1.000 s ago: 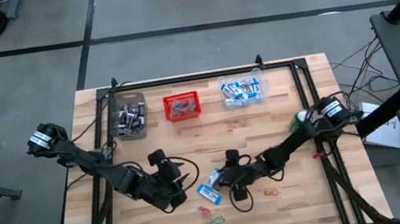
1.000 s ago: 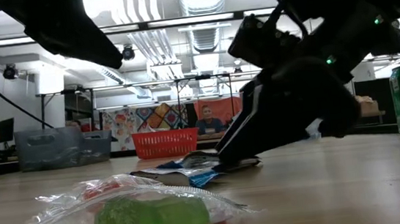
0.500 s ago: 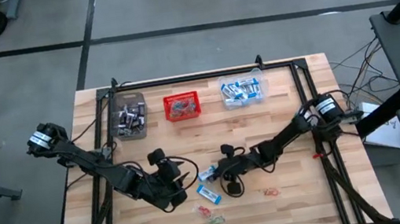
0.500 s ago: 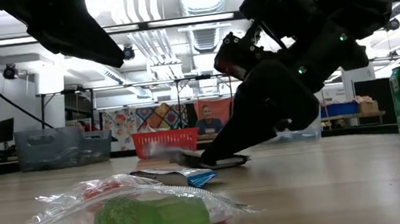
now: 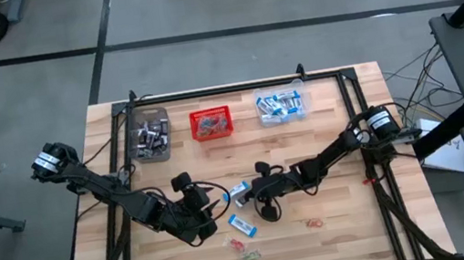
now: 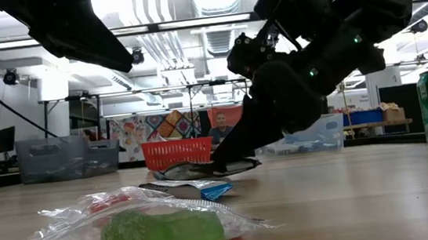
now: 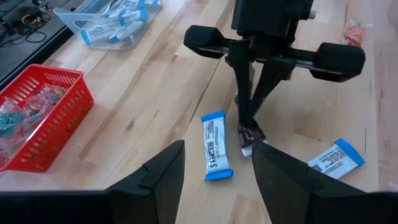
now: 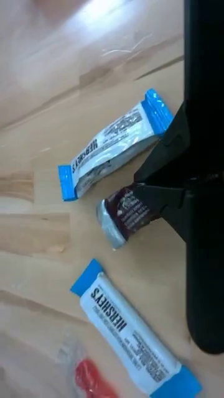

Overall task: Sort candy
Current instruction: Put the white chocolate into the transparent bin

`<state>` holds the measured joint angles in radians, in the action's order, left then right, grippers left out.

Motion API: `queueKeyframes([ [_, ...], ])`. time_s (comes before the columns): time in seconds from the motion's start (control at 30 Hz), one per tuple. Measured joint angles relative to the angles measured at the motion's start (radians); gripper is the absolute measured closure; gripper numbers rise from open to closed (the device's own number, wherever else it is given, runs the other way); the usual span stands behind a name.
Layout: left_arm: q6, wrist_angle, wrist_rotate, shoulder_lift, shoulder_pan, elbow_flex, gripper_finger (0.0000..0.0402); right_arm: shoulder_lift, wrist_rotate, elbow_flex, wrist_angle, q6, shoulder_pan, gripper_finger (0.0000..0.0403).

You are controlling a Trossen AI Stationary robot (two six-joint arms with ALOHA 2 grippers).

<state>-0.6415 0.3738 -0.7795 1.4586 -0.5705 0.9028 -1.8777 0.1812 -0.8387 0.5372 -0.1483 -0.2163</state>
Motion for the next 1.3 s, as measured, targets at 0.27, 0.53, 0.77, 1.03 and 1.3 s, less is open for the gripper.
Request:
queueKeyframes([
  [0.27,0.000,0.000,-0.001,0.000,0.002,0.000,0.0231,0.004,0.080,0.000,-0.014,-0.103,-0.001,0.0394],
  [0.53,0.000,0.000,-0.024,0.001,0.001,0.000,0.0231,0.018,0.116,-0.001,-0.010,-0.106,0.002,0.0394],
  [0.77,0.020,-0.004,0.000,0.001,0.002,0.000,0.0231,0.068,0.116,-0.002,-0.059,-0.121,0.002,0.0394],
  [1.03,0.082,-0.037,0.030,0.001,0.001,0.000,0.0250,0.152,0.113,-0.003,-0.257,-0.156,0.001,0.0394],
  [1.3,0.061,-0.037,0.030,0.001,0.001,-0.002,0.0270,0.208,0.107,-0.003,-0.365,-0.167,-0.001,0.0394],
])
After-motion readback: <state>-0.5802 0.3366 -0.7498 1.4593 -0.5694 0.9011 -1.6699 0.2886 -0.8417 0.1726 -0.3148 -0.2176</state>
